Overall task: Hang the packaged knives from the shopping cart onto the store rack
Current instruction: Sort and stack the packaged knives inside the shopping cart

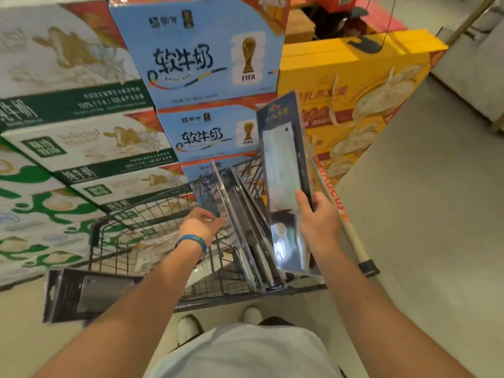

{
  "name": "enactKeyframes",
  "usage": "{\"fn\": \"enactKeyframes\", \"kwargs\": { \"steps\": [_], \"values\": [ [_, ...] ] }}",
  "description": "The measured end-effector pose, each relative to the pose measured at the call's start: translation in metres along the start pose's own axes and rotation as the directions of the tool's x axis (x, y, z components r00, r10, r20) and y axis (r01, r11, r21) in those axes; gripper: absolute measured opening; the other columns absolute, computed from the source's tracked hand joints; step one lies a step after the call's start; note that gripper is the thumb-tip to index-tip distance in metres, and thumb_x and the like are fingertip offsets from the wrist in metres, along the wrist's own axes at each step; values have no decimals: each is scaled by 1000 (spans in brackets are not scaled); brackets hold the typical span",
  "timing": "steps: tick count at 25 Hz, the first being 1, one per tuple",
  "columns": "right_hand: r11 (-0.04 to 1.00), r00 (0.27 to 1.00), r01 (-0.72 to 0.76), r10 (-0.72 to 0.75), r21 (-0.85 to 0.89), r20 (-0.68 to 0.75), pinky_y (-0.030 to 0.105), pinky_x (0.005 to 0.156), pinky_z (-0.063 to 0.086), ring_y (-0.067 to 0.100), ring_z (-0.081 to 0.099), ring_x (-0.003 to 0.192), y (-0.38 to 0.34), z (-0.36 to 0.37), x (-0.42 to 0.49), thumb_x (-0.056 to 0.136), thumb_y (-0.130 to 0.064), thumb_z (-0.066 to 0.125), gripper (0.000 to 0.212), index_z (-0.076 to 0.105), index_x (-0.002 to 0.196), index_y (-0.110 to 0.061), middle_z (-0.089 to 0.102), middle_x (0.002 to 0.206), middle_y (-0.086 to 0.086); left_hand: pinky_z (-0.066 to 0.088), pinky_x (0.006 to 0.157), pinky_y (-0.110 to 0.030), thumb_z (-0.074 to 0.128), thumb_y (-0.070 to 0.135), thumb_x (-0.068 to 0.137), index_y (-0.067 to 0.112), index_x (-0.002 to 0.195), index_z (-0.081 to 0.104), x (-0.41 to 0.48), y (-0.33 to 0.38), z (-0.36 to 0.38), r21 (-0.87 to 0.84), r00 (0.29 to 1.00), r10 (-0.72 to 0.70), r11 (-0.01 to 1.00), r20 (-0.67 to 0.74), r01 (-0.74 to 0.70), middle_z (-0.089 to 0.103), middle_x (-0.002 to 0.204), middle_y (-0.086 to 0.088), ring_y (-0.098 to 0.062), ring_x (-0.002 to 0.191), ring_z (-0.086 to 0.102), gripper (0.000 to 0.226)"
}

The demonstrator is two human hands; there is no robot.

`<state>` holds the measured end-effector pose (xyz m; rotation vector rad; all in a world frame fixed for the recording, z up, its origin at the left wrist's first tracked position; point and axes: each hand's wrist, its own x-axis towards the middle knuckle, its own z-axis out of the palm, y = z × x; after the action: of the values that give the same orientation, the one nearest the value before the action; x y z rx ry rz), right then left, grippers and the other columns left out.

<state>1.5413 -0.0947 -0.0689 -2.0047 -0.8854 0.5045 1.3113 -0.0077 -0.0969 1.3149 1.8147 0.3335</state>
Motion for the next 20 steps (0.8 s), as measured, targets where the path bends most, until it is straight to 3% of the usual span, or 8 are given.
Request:
{"fn": "enactKeyframes", "kwargs": {
  "steps": [3, 5, 7, 9, 11, 15, 17, 20],
  "values": [
    [997, 996, -63, 66, -51, 64, 36, 56, 40, 10, 53, 58, 19, 15, -3, 98, -56, 57, 46, 52, 72, -18, 55, 61, -4, 33, 46, -28, 65, 50, 89, 18, 71, 45, -4, -20, 12, 228, 994, 88, 971, -69, -70, 43, 55, 2, -19, 49, 42, 42],
    [986, 988, -97, 111, -135, 102, 35, 57, 42, 16, 59, 66, 27, 26, -6, 98, -61, 53, 43, 57, 84, -20, 62, 69, -6, 35, 48, -28, 55, 52, 94, 19, 68, 43, -3, -32, 11, 375, 997, 70, 925, 15, -70, 42, 53, 2, -19, 49, 41, 45],
    [968, 985, -120, 144, -222, 94, 36, 60, 45, 22, 62, 72, 32, 35, -4, 100, -58, 52, 36, 59, 93, -24, 64, 74, -6, 44, 57, -30, 43, 55, 99, 16, 74, 53, 1, -46, 9, 530, 987, -55, 847, 152, -34, 49, 58, 1, -19, 53, 47, 47],
    [945, 983, -135, 166, -297, 79, 41, 64, 51, 27, 62, 73, 35, 41, 4, 102, -51, 51, 31, 56, 90, -23, 62, 73, -3, 49, 67, -32, 30, 58, 102, 15, 88, 62, 4, -57, 12, 544, 958, -168, 839, 234, 15, 58, 69, -2, -21, 63, 54, 55],
    [909, 966, -124, 203, -398, 163, 45, 71, 50, 30, 61, 78, 37, 51, 12, 106, -43, 47, 31, 59, 92, -18, 65, 81, 5, 47, 69, -33, 23, 54, 104, 14, 96, 66, 8, -62, 21, 528, 957, -159, 849, 243, 7, 60, 73, 0, -22, 70, 57, 59],
    [768, 897, 30, 262, -639, 357, 35, 78, 49, 32, 66, 110, 38, 68, 20, 109, -27, 43, 31, 60, 133, -17, 72, 118, 9, 45, 65, -32, 20, 46, 106, 10, 104, 65, 16, -69, 34, 586, 979, -91, 809, 184, -35, 57, 74, -1, -23, 70, 57, 58],
    [738, 892, 83, 245, -669, 380, 36, 83, 52, 31, 67, 112, 41, 70, 20, 107, -19, 48, 29, 58, 133, -12, 71, 121, 10, 43, 61, -31, 22, 42, 107, 9, 109, 64, 19, -75, 37, 615, 983, -76, 787, 169, -45, 53, 71, 1, -20, 64, 54, 53],
    [775, 900, 71, 222, -628, 376, 38, 83, 52, 34, 68, 107, 50, 77, 10, 106, -16, 47, 23, 61, 122, -8, 71, 112, 14, 45, 57, -33, 24, 36, 107, 11, 119, 60, 23, -77, 39, 659, 980, -70, 749, 184, -70, 56, 78, 2, -18, 66, 55, 45]
  ]
}}
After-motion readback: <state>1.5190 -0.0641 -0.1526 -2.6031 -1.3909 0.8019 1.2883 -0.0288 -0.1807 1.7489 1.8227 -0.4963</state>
